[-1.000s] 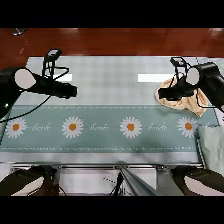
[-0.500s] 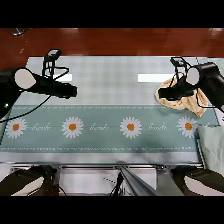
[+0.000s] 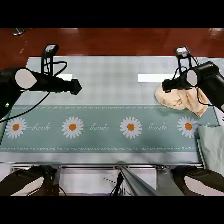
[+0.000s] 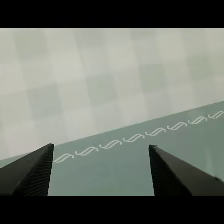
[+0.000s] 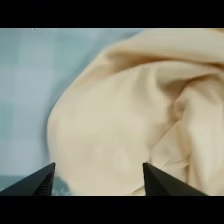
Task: Fold the shirts.
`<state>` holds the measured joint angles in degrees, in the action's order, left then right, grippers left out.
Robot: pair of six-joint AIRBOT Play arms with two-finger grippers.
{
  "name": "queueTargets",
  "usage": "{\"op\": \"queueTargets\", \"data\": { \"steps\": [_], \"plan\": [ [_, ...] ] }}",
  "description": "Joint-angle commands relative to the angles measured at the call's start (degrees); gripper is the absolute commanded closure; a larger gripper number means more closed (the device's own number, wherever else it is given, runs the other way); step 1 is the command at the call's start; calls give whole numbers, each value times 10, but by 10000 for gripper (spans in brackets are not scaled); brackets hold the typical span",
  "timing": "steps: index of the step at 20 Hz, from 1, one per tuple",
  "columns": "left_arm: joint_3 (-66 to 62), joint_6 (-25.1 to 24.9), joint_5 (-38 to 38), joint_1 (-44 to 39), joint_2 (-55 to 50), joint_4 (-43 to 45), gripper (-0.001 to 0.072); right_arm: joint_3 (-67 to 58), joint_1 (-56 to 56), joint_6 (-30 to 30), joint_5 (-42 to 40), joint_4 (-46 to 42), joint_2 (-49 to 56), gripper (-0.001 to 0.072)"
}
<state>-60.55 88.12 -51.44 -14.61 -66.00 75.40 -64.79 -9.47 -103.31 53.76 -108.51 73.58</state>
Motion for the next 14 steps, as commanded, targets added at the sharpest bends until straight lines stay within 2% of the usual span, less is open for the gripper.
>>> {"op": "queueTargets", "data": {
  "steps": [1, 3, 5, 8, 11, 12, 13, 14],
  "plan": [
    [0, 9, 26, 1, -5, -1, 4, 0, 57, -58, -89, -96, 16, 82],
    [0, 10, 26, 0, -5, -2, 4, 0, 132, -90, -88, -82, 44, 83],
    [0, 9, 26, 0, -5, -2, 4, 0, 193, -80, -87, -28, 79, 84],
    [0, 11, 25, -1, -6, -4, 4, 0, 247, 0, -95, 106, 138, 85],
    [0, 11, 13, 0, -9, -3, 4, -1, 247, 58, -88, 164, 174, 106],
    [0, 11, 5, 1, -8, -3, 4, -5, 246, 73, -78, 180, 178, 262],
    [-1, 11, -11, 4, -6, -3, 4, -14, 245, 98, -64, 204, 178, 589],
    [-6, 11, -38, 10, -5, -3, 4, -30, 245, 124, -44, 228, 176, 684]
  ]
}}
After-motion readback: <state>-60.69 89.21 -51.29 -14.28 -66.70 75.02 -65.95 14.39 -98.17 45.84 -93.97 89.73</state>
